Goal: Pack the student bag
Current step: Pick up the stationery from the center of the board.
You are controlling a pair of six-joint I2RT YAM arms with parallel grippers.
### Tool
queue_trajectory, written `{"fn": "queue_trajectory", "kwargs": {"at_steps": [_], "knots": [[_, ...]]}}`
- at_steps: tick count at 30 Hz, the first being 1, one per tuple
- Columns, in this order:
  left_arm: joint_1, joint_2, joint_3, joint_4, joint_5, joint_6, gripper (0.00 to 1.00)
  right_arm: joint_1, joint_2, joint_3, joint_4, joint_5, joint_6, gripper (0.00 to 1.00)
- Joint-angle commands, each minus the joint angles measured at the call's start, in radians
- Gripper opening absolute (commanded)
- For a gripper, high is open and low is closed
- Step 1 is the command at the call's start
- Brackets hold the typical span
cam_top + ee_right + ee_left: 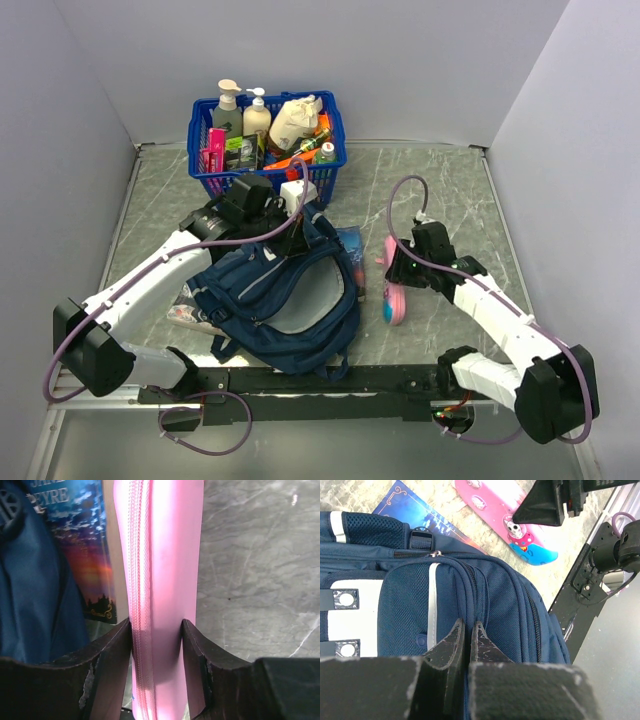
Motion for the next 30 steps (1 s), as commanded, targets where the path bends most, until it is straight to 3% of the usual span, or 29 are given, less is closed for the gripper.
{"fn": "queue_trajectory", "kwargs": {"at_steps": [1, 2, 4, 7, 8, 11, 13, 18, 22, 28, 30], "knots": [[0.017, -0.029, 0.060, 0.076, -0.006, 0.012, 0.01, -0.014, 0.027, -0.031, -0.008, -0.012, -0.020, 0.57], [0.015, -0.027, 0.060, 0.076, -0.004, 0.013, 0.01, -0.014, 0.036, -0.034, -0.008, -0.008, -0.019, 0.63], [0.017, -0.029, 0.062, 0.073, -0.003, 0.013, 0.01, -0.014, 0.061, -0.040, -0.003, -0.009, -0.019, 0.65], [0.017, -0.030, 0.062, 0.070, -0.004, 0.015, 0.01, -0.012, 0.073, -0.040, 0.015, -0.028, -0.020, 0.46], [0.015, -0.030, 0.060, 0.071, -0.004, 0.015, 0.01, -0.014, 0.068, -0.040, 0.020, -0.028, -0.017, 0.36], [0.017, -0.030, 0.060, 0.071, -0.006, 0.016, 0.01, -0.014, 0.051, -0.017, 0.011, -0.034, -0.016, 0.20], [0.015, -0.029, 0.064, 0.070, -0.006, 0.013, 0.01, -0.012, 0.018, 0.014, -0.010, -0.046, -0.019, 0.16], [0.015, -0.021, 0.071, 0.074, -0.013, 0.015, 0.01, -0.014, -0.132, 0.097, -0.060, -0.179, 0.012, 0.16], [0.015, -0.010, 0.085, 0.074, -0.026, 0.028, 0.01, -0.012, -0.235, 0.140, -0.092, -0.352, 0.058, 0.23], [0.015, 0.005, 0.090, 0.087, -0.038, 0.033, 0.01, -0.012, -0.318, 0.091, 0.038, -0.684, 0.213, 0.27], [0.015, 0.003, 0.090, 0.090, -0.040, 0.033, 0.01, 0.000, -0.338, 0.054, 0.104, -0.728, 0.271, 0.28]]}}
